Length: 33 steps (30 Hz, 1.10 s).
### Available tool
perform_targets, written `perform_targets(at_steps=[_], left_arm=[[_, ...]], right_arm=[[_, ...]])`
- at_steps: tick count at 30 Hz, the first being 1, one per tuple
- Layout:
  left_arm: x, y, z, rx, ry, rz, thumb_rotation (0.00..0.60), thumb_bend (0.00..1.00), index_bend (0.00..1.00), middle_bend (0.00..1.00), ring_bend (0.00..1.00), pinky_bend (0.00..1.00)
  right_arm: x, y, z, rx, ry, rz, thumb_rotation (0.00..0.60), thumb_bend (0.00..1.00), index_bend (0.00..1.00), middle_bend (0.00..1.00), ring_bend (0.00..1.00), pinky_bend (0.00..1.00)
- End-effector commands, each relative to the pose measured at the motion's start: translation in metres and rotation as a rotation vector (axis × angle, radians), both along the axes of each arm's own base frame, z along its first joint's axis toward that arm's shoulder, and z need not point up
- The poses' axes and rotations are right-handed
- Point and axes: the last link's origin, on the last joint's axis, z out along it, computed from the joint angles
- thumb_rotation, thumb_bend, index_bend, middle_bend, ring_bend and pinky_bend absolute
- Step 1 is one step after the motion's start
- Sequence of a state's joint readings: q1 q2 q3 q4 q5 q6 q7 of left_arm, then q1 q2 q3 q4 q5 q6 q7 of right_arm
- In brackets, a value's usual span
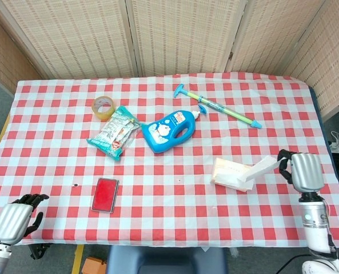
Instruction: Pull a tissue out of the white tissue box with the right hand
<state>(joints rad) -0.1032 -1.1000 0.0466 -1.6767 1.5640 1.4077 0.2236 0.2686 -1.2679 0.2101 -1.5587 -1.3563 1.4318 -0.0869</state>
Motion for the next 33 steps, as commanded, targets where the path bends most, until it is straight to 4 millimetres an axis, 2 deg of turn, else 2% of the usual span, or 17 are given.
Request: perform_targets(at_steps=[1,4,11,15,17,19,22,25,33], left_arm=[[0.0,0.0,0.0,0.0,0.0,0.0,0.6,0.51,0.32,0.35,0.3,0.53],[0.0,0.0,0.001,0.007,-0.003,0.001,0.6,0.51,0.32,0.35,0.3,0.53],[0.0,0.0,0.001,0.006,-0.003,0.0,0.6,0.51,0.32,0.35,0.3,0.53],[0.001,0.0,0.001,0.003,0.001,-0.002,0.6,0.51,0.32,0.35,0.3,0.53],[0.0,0.0,0.0,0.003,0.004,0.001,0.6,0.51,0.32,0.35,0.3,0.53],[0.0,0.0,0.0,0.003,0.003,0.002,0.6,0.51,0.32,0.35,0.3,0.53],[0.0,0.0,0.0,0.003,0.005,0.001,0.6,0.51,0.32,0.35,0.3,0.53],[0.001,0.0,0.0,0.002,0.005,-0.001,0.6,0.51,0.32,0.35,0.3,0.53],[0.001,-0.001,0.001,0.006,0.005,-0.003,0.6,0.51,0.32,0.35,0.3,0.53]], right_arm=[[-0.003,0.001,0.014,-0.03,-0.007,-0.013,0.6,0.96,0.78,0.76,0.83,0.94],[-0.008,0.008,0.022,-0.039,0.026,-0.03,0.6,0.96,0.78,0.76,0.83,0.94],[-0.036,0.049,0.032,-0.032,0.135,-0.174,0.6,0.98,0.78,0.76,0.81,0.94],[-0.041,0.062,0.036,-0.03,0.155,-0.241,0.6,0.97,0.77,0.76,0.77,0.94],[-0.039,0.068,0.039,-0.018,0.131,-0.298,0.6,0.9,0.67,0.73,0.72,0.91],[-0.035,0.074,0.043,0.015,0.135,-0.329,0.6,0.66,0.5,0.63,0.62,0.84],[-0.029,0.078,0.047,0.013,0.129,-0.331,0.6,0.41,0.39,0.54,0.53,0.75],[-0.026,0.079,0.046,0.016,0.097,-0.305,0.6,0.34,0.36,0.49,0.48,0.71],[-0.025,0.079,0.04,0.044,0.094,-0.295,0.6,0.32,0.32,0.43,0.42,0.66]])
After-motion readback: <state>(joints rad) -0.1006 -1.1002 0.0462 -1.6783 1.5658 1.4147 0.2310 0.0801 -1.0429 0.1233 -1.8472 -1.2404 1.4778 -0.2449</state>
